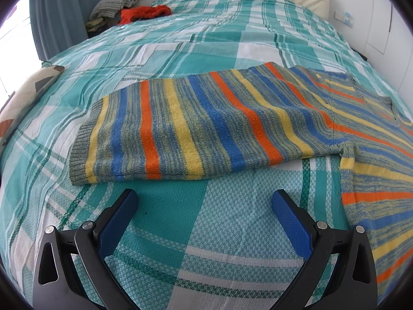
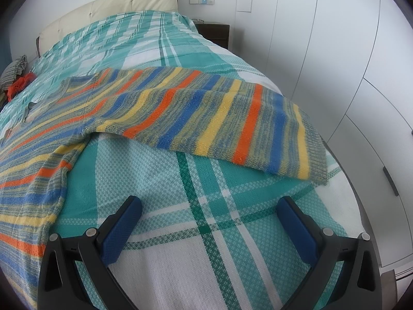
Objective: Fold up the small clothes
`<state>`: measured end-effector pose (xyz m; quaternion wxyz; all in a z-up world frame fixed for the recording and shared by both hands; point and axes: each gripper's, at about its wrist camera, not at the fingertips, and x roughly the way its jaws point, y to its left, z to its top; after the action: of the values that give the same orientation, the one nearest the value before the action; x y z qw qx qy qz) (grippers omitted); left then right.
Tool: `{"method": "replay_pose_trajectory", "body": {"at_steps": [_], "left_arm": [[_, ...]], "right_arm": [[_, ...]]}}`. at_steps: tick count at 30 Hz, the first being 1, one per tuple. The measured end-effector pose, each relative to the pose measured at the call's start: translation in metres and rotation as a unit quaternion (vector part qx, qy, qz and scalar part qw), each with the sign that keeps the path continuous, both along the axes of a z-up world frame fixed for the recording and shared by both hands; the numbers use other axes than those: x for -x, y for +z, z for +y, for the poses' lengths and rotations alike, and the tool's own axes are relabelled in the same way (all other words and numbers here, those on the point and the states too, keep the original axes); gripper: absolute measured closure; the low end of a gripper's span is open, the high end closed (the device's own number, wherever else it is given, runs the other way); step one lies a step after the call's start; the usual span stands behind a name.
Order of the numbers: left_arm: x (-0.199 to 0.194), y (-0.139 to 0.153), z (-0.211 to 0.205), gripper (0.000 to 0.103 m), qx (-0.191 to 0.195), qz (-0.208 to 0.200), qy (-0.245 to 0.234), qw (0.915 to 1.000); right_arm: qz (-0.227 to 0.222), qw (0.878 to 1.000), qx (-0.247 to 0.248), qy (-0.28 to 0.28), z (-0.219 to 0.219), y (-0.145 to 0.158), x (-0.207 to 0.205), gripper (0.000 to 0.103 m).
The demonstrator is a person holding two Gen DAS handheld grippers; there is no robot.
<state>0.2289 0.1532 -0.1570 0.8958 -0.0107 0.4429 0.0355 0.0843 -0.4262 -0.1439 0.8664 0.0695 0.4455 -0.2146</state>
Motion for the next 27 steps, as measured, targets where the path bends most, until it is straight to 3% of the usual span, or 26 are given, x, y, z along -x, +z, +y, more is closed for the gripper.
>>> {"method": "replay_pose_trajectory", "body": {"at_steps": [27], "left_arm": [[0.0003, 0.0001, 0.0000, 0.000, 0.000, 0.000, 0.000, 1.0000]], "right_arm": [[0.000, 1.000, 0.000, 0.000, 0.0002, -0.0003, -0.0010, 0.000]]}}
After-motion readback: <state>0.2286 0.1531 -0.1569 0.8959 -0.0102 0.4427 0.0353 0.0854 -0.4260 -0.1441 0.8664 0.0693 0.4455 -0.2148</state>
